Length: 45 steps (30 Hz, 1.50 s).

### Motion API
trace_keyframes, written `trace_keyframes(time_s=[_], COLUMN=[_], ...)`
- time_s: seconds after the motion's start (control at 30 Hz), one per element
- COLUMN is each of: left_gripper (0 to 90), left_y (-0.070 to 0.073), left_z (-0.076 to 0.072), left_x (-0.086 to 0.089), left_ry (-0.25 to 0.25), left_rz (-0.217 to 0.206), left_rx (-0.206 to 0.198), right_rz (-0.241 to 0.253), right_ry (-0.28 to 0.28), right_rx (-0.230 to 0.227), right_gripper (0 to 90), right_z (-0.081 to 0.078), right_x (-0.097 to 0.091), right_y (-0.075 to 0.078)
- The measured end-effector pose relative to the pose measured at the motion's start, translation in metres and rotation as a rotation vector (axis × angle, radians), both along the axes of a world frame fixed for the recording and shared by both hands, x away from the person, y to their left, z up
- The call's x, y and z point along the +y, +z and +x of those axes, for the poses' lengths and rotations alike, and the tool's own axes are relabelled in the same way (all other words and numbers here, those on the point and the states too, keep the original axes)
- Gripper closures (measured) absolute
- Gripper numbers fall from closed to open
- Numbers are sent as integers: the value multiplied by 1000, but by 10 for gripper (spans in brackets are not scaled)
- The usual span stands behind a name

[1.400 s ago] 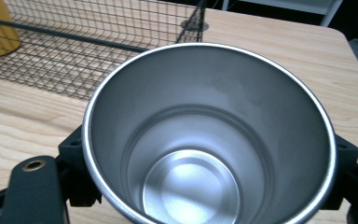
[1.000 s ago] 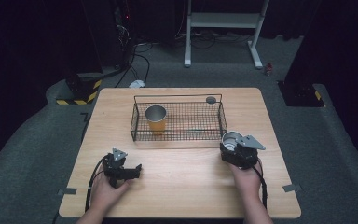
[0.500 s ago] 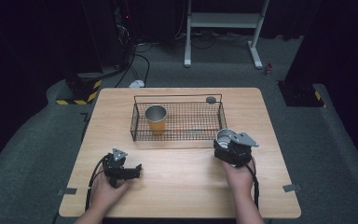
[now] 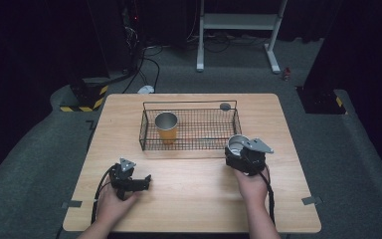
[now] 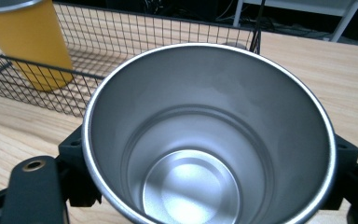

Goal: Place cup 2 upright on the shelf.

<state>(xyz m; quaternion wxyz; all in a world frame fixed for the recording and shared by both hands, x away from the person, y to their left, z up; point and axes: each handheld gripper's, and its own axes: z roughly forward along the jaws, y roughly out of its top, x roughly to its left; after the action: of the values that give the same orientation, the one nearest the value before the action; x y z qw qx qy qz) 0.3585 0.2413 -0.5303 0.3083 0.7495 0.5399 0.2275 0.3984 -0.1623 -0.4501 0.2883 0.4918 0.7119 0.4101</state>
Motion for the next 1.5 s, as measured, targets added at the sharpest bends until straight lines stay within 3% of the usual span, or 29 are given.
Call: trace_keyframes(time_s=[0.9, 1.5], left_gripper=[1, 2], left_y=[0, 0], left_z=[0, 0], left_x=[-1, -1], left_ry=[6, 6], left_rz=[-2, -1], left_rx=[1, 0], right_rz=[22, 27], right_ry=[17, 19], right_rx=[-67, -73], right_gripper=[185, 185], right_z=[24, 47], right_x=[13, 26], right_y=[32, 47])
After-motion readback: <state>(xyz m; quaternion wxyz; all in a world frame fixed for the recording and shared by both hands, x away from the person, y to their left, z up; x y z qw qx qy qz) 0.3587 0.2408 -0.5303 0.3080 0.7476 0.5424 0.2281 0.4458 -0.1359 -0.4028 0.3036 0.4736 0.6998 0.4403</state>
